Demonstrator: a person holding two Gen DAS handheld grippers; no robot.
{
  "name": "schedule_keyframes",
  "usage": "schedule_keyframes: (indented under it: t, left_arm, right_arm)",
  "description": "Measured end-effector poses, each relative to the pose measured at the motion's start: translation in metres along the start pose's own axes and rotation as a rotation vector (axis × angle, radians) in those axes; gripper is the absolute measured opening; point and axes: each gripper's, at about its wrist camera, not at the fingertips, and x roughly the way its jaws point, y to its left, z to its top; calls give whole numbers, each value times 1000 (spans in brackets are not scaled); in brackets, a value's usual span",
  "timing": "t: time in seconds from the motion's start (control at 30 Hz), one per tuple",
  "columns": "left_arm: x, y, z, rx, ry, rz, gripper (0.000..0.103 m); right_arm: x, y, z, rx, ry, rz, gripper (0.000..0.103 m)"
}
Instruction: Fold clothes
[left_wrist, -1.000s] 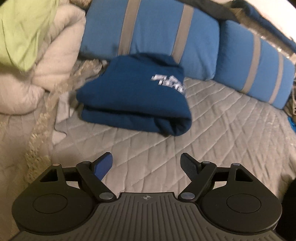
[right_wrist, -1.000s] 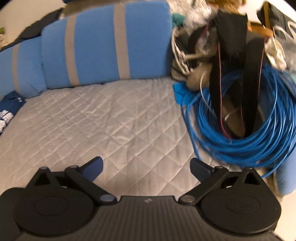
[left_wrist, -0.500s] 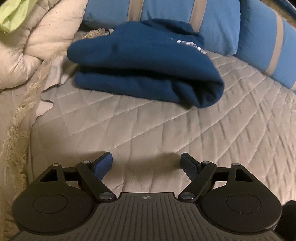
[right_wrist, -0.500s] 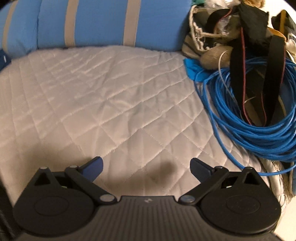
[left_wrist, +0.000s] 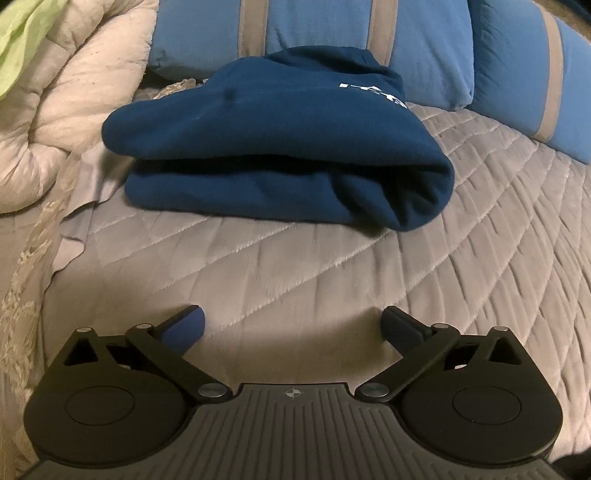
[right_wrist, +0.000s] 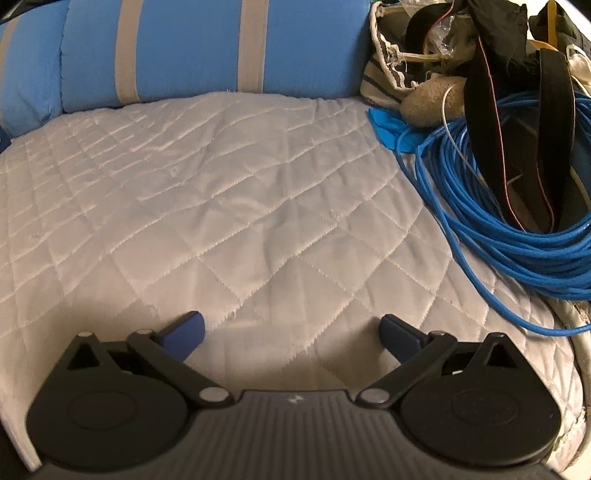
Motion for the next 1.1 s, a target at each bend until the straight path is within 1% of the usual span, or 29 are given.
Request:
schedule_keyframes:
  t: [0.13, 0.37, 0.5, 0.63, 0.77, 0.87, 1.1]
  left_arm:
    - [6, -2, 7, 1, -2, 7, 103]
    - [19, -7, 18, 5, -30, 14, 103]
    - [25, -6, 22, 9, -62, 9, 103]
    - [31, -6, 26, 7, -95, 5, 103]
    - [38, -6, 23, -1, -168, 12, 103]
    - [38, -8, 19, 4, -202, 14, 103]
    - [36, -10, 17, 4, -227, 18, 103]
  right_arm:
    - [5, 0, 5, 23, -19, 0, 103]
    - [18, 1, 16, 46, -56, 5, 103]
    - [24, 0, 21, 52, -82, 19, 103]
    - [32, -5, 28, 44, -106, 53, 103]
    - [41, -9, 27, 43, -161, 65, 103]
    - [42, -10, 23, 48, -199, 70, 103]
    - [40, -11, 18, 56, -228, 70, 102]
